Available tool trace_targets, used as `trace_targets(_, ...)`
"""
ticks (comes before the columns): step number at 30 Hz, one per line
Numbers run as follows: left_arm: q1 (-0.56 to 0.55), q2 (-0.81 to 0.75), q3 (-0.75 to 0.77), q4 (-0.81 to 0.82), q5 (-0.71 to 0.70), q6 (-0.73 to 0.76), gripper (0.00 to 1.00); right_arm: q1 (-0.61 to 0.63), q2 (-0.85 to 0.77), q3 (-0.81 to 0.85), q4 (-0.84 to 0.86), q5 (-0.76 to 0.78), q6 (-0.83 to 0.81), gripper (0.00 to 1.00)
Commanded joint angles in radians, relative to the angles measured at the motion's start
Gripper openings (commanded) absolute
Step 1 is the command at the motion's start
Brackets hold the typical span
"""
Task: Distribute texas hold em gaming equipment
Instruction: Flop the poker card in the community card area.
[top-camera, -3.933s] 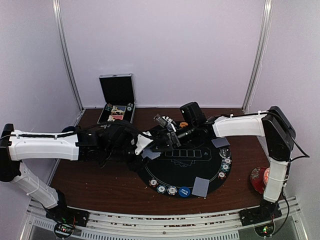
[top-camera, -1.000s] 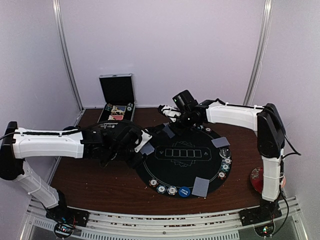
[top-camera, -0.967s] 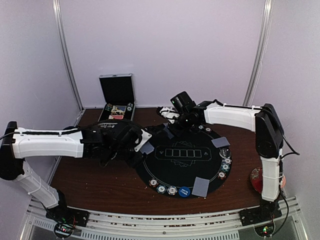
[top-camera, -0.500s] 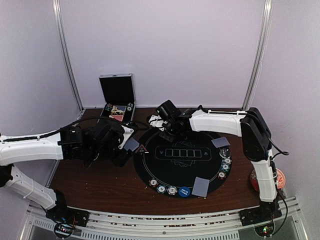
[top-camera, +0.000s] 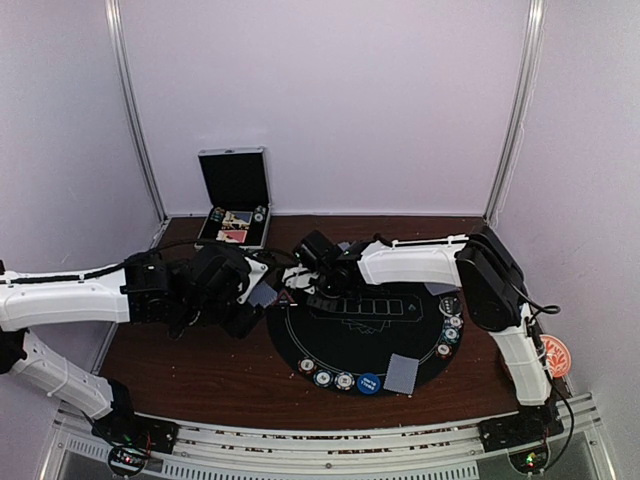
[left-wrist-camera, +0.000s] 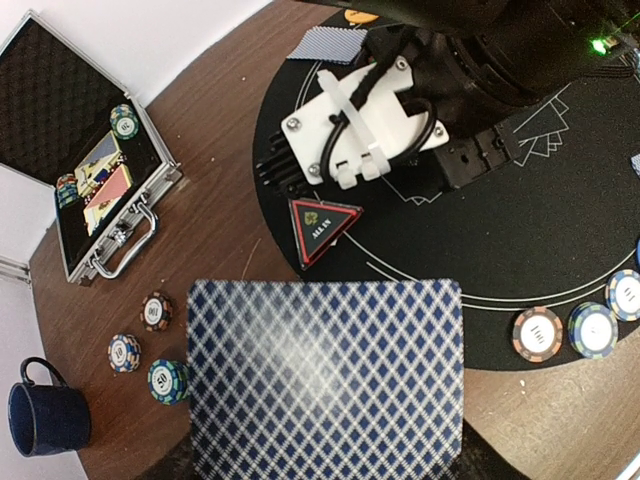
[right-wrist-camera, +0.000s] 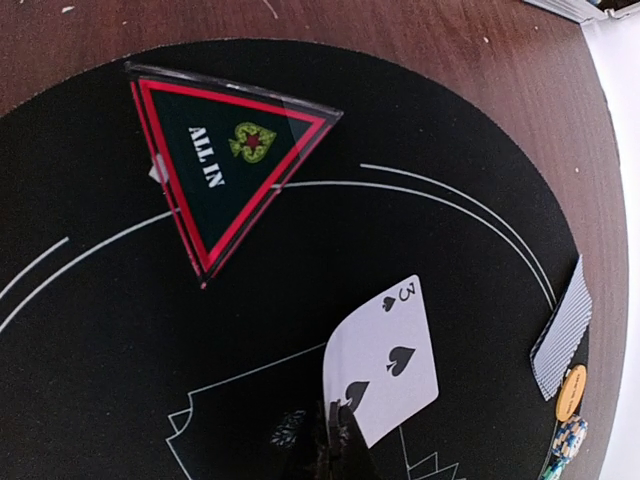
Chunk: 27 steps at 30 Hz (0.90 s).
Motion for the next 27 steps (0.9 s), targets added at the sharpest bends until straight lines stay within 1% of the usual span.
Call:
trace_targets(1, 0.007, -0.031, -0.013, 0.053, 0.005, -0.015, 0.65, 0.001, 0.011, 0.017, -0.037, -0.072, 0.004, 0.00)
trace_targets(4, 0.007, -0.023, -0.013, 0.053, 0.006, -0.014, 0.65, 0.002, 0.017, 0.020, -0.048, -0.092, 0.008, 0.01)
trace_targets(5, 0.007, -0.019, -0.012, 0.053, 0.006, -0.014, 0.65, 0.003, 0.019, 0.020, -0.049, -0.103, 0.010, 0.03)
trace_targets(8, 0.008, -0.020, -0.011, 0.053, 0.006, -0.014, 0.65, 0.005, 0.027, 0.028, -0.060, -0.137, 0.017, 0.06)
trace_targets(14, 0.010, -0.028, -0.013, 0.054, 0.007, -0.015, 0.65, 0.006, 0.048, 0.062, -0.085, -0.160, 0.031, 0.07)
trace_targets(16, 0.011, -0.028, -0.014, 0.055, 0.008, -0.013, 0.65, 0.008, 0.051, 0.063, -0.090, -0.164, 0.033, 0.12)
trace_targets(23, 0.013, -0.026, -0.014, 0.055, 0.009, -0.012, 0.65, 0.009, 0.049, 0.069, -0.106, -0.176, 0.041, 0.21)
trace_targets(27, 0.014, -0.023, -0.014, 0.056, 0.010, -0.012, 0.65, 0.010, 0.037, 0.079, -0.111, -0.189, 0.048, 0.27)
